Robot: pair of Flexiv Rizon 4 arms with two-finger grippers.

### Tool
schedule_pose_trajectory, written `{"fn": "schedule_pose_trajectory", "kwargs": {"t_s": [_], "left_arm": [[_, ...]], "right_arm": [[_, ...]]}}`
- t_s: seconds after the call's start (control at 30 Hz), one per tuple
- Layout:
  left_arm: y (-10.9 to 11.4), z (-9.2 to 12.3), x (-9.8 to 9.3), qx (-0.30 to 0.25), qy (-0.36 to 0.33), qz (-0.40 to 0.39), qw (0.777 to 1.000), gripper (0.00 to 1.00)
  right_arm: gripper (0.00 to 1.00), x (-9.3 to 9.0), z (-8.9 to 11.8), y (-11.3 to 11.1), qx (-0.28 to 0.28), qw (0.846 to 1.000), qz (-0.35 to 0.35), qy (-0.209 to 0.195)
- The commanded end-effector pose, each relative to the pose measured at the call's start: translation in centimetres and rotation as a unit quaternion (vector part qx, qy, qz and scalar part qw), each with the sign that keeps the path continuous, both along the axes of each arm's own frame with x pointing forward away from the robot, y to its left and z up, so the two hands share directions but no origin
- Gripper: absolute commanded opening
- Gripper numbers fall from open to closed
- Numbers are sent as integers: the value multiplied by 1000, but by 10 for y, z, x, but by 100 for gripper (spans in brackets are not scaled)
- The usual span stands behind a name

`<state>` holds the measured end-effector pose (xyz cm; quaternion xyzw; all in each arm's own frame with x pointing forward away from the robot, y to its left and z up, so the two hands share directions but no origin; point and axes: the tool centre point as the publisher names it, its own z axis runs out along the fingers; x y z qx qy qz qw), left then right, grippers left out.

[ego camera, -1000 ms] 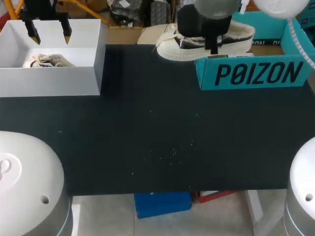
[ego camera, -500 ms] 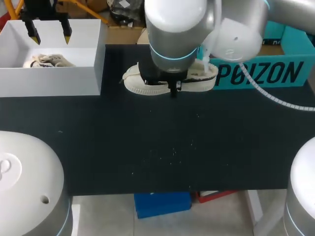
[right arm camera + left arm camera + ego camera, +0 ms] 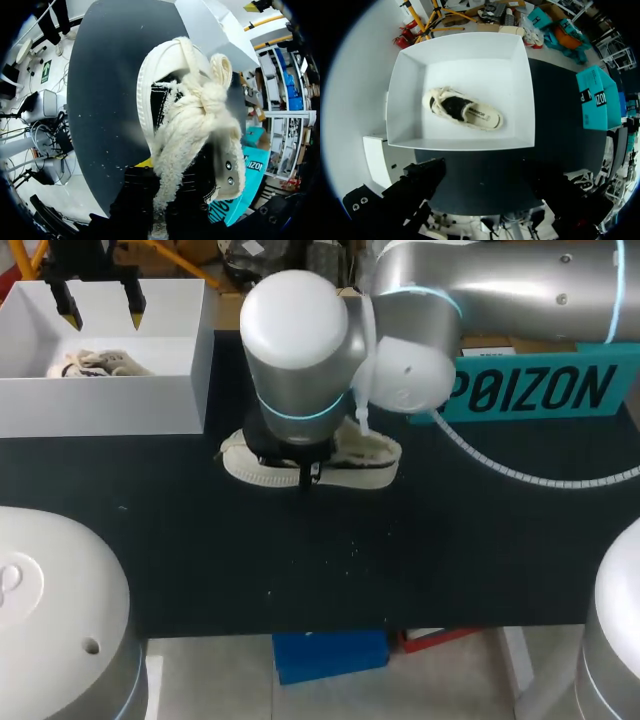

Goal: Take the shoe out of the shoebox, open the shoe tongue, remove and reinsert the insole, then place the shoe into the shoebox

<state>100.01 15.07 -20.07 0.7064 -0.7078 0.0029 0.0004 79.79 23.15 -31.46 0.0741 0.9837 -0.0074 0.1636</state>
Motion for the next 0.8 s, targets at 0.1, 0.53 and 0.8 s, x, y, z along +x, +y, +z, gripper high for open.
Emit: {"fn": "schedule_pose_trajectory", "kwargs": {"t_s": [0.1,0.53,0.8], "left_arm": [[0,0,0,1,1,0,1000,100],[0,0,0,1,1,0,1000,100],[0,0,0,1,1,0,1000,100]], "right_arm": [[0,-4,-52,29,-5,1000,3,-9],[100,-10,-96,38,-26,1000,9,-1],[100,-11,-41,32,4,1000,-2,-5]]}}
